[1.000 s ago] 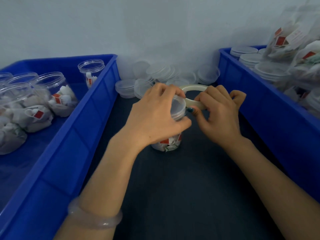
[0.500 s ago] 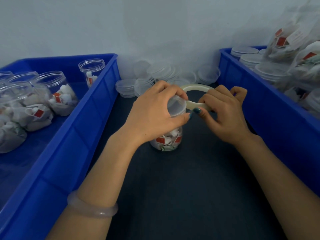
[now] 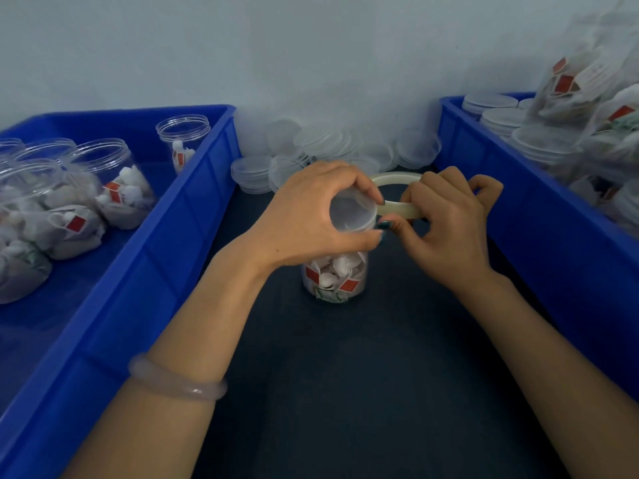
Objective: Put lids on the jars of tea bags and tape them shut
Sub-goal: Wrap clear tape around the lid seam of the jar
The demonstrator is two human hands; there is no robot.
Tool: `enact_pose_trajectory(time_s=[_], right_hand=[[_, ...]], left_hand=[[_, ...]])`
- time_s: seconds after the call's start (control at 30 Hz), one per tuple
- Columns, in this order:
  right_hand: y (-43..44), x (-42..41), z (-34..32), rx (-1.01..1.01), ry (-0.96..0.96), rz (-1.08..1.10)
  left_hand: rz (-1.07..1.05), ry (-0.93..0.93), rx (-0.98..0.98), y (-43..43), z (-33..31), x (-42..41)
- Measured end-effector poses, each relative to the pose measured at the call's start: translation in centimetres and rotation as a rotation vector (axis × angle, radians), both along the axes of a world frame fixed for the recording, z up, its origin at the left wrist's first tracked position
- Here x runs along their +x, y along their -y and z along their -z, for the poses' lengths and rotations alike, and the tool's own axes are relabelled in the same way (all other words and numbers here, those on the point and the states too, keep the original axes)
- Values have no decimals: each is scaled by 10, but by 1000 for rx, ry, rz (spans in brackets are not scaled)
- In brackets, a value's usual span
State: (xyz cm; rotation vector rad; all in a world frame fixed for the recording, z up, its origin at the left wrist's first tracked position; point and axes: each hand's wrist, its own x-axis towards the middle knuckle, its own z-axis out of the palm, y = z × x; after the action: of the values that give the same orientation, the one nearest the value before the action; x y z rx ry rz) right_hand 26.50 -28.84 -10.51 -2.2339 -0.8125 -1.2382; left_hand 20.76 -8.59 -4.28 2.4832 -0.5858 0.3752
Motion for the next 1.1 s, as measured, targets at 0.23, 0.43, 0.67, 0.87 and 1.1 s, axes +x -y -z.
enact_pose_trajectory(time_s=[0.23,0.43,0.67,0.87,1.1], right_hand=[[2,0,1,-3,-18,19],[9,3,-3,-71,12,40],[11,4,-3,-103,-26,-13],[6,3,-5,-52,-20,25],[-2,-4,-1,-15,-6,89]], left_hand=[[-294,67,285,9,1,-8],[-470,17,480,12,-4,-9],[-264,-95,298,-3,-12,-6],[-125,-179,140,-3,-15,-3],[-283,-46,242,19,3,0]])
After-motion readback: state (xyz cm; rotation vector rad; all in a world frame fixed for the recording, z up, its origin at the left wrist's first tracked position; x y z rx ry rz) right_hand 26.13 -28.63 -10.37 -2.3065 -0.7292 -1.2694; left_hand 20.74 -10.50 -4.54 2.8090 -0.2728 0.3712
